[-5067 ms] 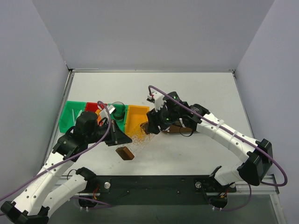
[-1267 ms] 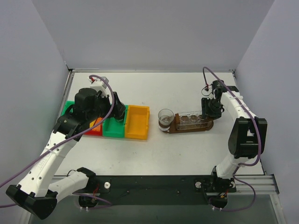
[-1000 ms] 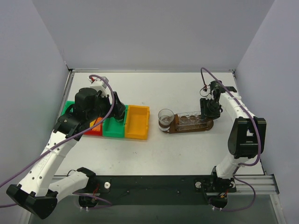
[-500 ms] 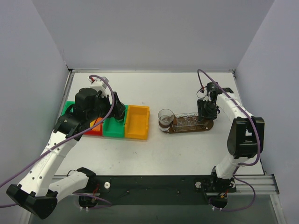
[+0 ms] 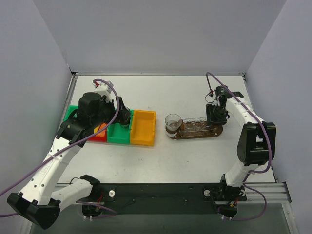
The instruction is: Prepare toiletry sets of a toothbrush and toothpaste on the tray
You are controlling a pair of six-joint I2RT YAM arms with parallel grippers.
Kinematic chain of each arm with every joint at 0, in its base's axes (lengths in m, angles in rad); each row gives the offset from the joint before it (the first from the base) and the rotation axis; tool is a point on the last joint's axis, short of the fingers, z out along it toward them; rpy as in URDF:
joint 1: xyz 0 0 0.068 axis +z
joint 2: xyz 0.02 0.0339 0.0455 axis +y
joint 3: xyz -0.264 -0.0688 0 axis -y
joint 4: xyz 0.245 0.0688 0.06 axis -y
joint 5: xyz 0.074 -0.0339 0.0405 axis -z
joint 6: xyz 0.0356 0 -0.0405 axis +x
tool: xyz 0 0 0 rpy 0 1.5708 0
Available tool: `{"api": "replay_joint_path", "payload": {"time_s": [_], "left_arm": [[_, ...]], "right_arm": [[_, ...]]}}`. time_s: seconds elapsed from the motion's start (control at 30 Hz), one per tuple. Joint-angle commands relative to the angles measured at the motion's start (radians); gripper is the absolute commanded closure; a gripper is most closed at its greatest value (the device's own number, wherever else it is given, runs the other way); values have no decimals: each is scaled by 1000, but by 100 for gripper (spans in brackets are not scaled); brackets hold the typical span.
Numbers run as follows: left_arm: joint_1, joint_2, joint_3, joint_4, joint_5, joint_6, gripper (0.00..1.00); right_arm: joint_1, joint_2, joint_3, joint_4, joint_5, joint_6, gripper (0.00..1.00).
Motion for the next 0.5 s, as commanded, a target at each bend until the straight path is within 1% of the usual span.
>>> {"api": "replay_joint_path", "payload": {"time_s": [0.0,0.47], "left_arm": [[8,-20,6,37,-8,-9,20],[9,-11,6,41,-1,-9,20]], "right_arm": [[12,14,-12,-16,14,12,100],[21,25,-12,-16,9,13,100]]}}
